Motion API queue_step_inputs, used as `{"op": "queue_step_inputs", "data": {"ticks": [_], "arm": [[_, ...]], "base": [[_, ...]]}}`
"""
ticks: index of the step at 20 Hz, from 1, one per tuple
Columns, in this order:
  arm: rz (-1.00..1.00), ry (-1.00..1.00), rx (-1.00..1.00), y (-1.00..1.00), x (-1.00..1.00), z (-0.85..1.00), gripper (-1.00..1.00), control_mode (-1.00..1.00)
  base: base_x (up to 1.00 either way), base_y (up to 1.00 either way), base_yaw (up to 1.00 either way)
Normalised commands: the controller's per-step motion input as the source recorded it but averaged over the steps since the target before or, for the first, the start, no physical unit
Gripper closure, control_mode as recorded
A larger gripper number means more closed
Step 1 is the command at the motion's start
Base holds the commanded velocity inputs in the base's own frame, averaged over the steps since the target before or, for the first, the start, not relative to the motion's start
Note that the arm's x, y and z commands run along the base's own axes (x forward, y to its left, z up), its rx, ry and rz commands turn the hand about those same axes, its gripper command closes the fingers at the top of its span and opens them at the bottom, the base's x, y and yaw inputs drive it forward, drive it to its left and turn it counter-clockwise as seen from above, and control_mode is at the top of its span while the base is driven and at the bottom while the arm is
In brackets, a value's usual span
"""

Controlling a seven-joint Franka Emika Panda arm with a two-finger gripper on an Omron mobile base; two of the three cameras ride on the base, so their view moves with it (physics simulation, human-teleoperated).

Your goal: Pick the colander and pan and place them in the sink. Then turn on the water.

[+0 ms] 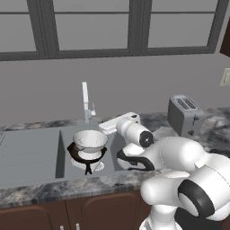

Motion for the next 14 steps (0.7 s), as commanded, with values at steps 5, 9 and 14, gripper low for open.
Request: {"op": "queue_step_inputs", "data": {"ticks": [5, 9, 14], "arm": [[0.0, 0.0, 0.01, 0.0, 0.08, -0.17, -1.0, -1.0], [0.0, 0.0, 0.02, -0.06, 0.11, -0.22, -1.0, -1.0], [0.0, 0.0, 0.05, -0.16, 0.15, -0.18, -1.0, -1.0]], "base": [[0.0, 0.0, 0.0], [0.0, 0.0, 0.0], [0.0, 0.0, 0.0]]}}
